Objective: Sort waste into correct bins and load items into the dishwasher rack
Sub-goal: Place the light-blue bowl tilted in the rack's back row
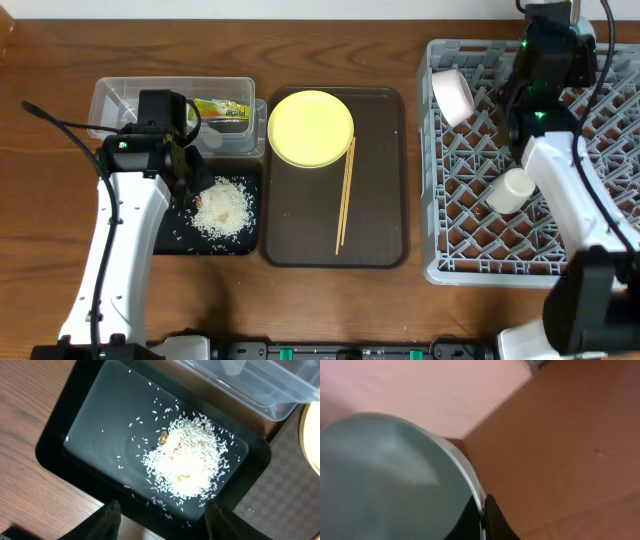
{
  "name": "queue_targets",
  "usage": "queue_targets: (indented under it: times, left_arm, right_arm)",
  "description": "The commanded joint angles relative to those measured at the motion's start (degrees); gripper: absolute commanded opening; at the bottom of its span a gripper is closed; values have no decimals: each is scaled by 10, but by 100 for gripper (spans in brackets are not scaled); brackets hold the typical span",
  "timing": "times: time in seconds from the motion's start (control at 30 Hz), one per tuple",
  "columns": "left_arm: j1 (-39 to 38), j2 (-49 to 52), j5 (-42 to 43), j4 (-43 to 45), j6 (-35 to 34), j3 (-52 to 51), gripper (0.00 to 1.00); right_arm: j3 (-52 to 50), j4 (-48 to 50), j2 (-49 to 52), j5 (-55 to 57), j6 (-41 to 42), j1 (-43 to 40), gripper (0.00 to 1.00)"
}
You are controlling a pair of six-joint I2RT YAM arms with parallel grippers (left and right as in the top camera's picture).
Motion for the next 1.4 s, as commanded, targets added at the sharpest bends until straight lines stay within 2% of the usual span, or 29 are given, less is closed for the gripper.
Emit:
queue_targets:
  times: [0.0, 0.53, 1.13, 1.23, 1.37]
  left_arm:
    - [2, -4, -6, 0, -4, 3, 58]
    - [2, -4, -6, 0, -4, 3, 59]
    - [2, -4, -6, 4, -4, 3, 59]
    - [2, -4, -6, 4, -4, 3, 59]
    - [2, -4, -4, 4, -4, 3, 59]
  right_arm:
    - [3, 36, 35, 81, -42, -16, 1]
    - [3, 75, 159, 79, -39, -3, 1]
    - [3, 63, 170, 49, -29, 42, 1]
    - [3, 35, 170, 51, 1, 54, 1]
    - [3, -38, 166, 55, 84, 71, 1]
